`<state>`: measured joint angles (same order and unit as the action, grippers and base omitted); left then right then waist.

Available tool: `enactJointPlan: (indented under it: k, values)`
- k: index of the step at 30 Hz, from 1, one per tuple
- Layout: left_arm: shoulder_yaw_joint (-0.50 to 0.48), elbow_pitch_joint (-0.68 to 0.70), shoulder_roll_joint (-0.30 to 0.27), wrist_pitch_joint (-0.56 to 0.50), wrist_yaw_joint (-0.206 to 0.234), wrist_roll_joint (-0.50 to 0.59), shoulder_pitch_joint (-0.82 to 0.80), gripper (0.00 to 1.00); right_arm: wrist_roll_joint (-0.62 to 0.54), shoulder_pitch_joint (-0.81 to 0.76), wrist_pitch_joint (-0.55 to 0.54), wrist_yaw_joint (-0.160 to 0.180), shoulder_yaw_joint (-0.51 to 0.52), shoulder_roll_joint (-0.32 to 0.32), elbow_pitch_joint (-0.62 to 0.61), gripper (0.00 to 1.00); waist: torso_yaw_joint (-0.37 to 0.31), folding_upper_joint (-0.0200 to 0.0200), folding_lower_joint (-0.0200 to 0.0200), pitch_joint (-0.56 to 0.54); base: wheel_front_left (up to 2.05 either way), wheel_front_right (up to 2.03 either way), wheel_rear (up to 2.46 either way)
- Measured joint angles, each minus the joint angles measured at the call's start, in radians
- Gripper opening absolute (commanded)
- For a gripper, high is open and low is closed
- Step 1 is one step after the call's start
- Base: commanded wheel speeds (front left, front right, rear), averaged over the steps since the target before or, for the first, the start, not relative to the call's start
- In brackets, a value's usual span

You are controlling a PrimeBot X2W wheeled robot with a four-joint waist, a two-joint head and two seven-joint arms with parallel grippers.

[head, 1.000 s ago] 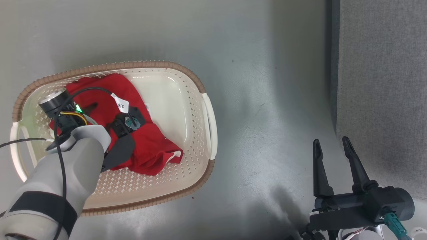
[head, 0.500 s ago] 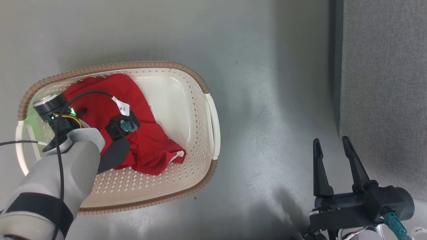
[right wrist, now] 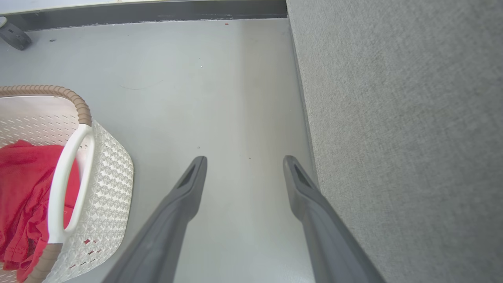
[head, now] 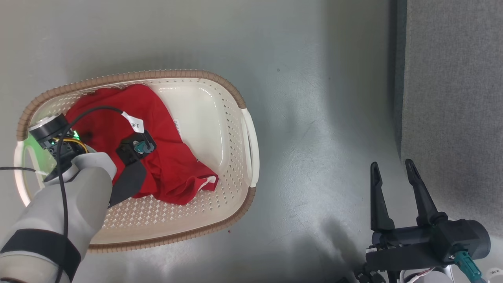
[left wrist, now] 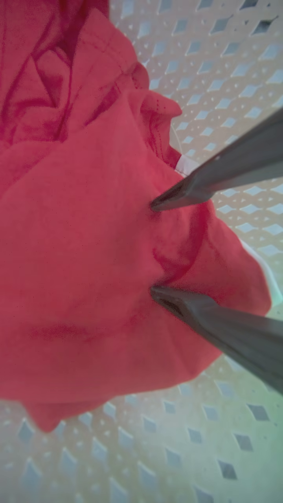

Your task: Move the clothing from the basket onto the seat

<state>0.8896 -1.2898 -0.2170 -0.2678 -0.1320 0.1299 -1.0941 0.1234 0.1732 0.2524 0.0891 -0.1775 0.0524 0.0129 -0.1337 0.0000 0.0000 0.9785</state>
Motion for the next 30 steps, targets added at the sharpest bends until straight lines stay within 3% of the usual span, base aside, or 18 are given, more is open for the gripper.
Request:
enactJointPlan:
  k: [19, 20, 21, 22, 30]
  values:
    - [0.015, 0.0, 0.032, 0.059, 0.0, -0.089, -0.006, 1.0, -0.007, -0.008, 0.0, 0.0, 0.001, 0.0, -0.019, 1.0, -0.004, 0.0, 0.0, 0.018, 0.0, 0.0, 0.0]
    - [0.015, 0.0, 0.032, 0.059, 0.0, -0.096, -0.006, 0.93, -0.008, -0.009, 0.0, 0.0, 0.002, 0.0, -0.021, 1.0, -0.004, 0.0, 0.0, 0.019, 0.0, 0.0, 0.0]
    - [0.015, 0.0, 0.032, 0.059, 0.0, -0.101, -0.007, 0.31, -0.01, -0.011, 0.0, 0.0, 0.002, 0.0, -0.022, 1.0, -0.003, 0.0, 0.0, 0.02, 0.0, 0.0, 0.0]
    - [0.016, 0.0, 0.032, 0.059, 0.0, -0.105, -0.008, 0.0, -0.01, -0.013, 0.0, 0.0, 0.002, 0.0, -0.023, 1.0, -0.003, 0.0001, 0.0, 0.021, 0.0, 0.0, 0.0]
    - [0.023, 0.0, 0.031, 0.082, 0.0, -0.13, -0.008, 0.0, -0.011, -0.018, 0.0, 0.0, 0.007, 0.0, -0.028, 1.0, 0.004, 0.0001, 0.0, 0.023, 0.0, 0.0, 0.0]
